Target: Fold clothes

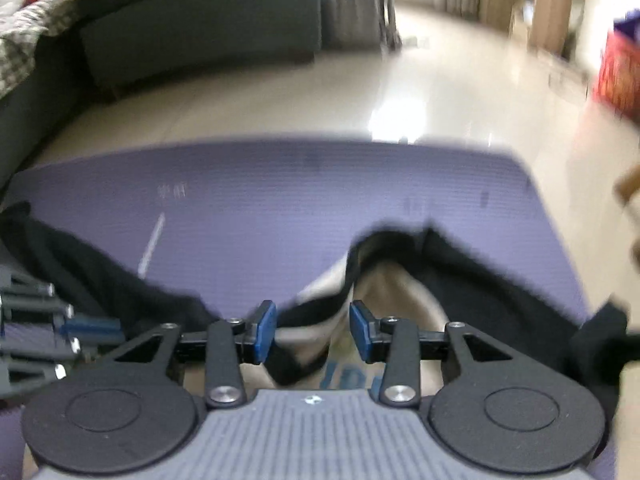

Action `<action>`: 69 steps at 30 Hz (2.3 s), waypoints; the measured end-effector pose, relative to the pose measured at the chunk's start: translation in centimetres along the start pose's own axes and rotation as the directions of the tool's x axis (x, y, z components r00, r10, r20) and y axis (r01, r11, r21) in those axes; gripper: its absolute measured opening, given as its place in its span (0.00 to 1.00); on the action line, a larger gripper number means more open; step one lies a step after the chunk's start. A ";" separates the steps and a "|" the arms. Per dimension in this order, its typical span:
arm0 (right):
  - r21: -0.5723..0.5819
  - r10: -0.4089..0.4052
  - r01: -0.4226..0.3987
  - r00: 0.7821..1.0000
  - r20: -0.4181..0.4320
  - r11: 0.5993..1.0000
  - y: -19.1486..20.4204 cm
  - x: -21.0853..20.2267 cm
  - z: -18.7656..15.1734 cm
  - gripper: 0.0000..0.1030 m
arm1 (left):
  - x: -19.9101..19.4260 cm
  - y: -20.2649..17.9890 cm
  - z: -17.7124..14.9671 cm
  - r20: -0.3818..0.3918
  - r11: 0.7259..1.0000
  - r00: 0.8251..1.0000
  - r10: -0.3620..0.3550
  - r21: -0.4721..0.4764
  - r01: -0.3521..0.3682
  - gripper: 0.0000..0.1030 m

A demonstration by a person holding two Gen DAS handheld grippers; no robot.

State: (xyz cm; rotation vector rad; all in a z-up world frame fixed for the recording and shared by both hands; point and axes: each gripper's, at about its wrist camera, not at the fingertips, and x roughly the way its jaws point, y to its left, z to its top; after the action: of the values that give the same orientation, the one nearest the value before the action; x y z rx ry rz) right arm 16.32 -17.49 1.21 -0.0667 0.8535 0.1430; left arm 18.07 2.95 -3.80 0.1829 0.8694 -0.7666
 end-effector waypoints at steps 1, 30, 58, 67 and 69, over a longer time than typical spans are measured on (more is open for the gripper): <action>-0.006 0.009 -0.009 1.000 0.004 1.000 0.0 0.1 0.4 0.42 | -0.2 -0.2 -0.3 0.007 1.000 1.000 0.005 -0.002 -0.005 0.03; -0.294 0.156 -0.189 0.979 -0.133 0.937 0.2 2.6 -0.1 0.14 | 1.0 6.1 1.8 -0.112 0.988 0.990 0.089 0.134 -0.074 0.22; -0.434 -0.002 0.085 0.982 0.189 0.897 11.8 13.0 6.3 0.03 | -1.1 6.9 -0.4 0.022 0.665 0.666 0.746 -0.078 -0.743 0.05; -0.287 0.036 -0.004 0.994 0.106 0.958 8.6 13.3 7.1 0.44 | -2.0 7.3 -1.3 0.008 0.726 0.726 0.688 -0.002 -0.688 0.33; -0.279 0.057 -0.031 0.995 0.087 0.960 5.8 11.8 7.5 0.44 | -2.9 7.7 -0.9 0.015 0.747 0.747 0.664 -0.038 -0.663 0.40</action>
State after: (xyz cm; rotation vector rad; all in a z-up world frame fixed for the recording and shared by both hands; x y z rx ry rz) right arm 28.70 -9.66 -2.75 -0.3023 0.7360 0.3052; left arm 21.55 10.43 -3.40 0.4296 0.7143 -0.0767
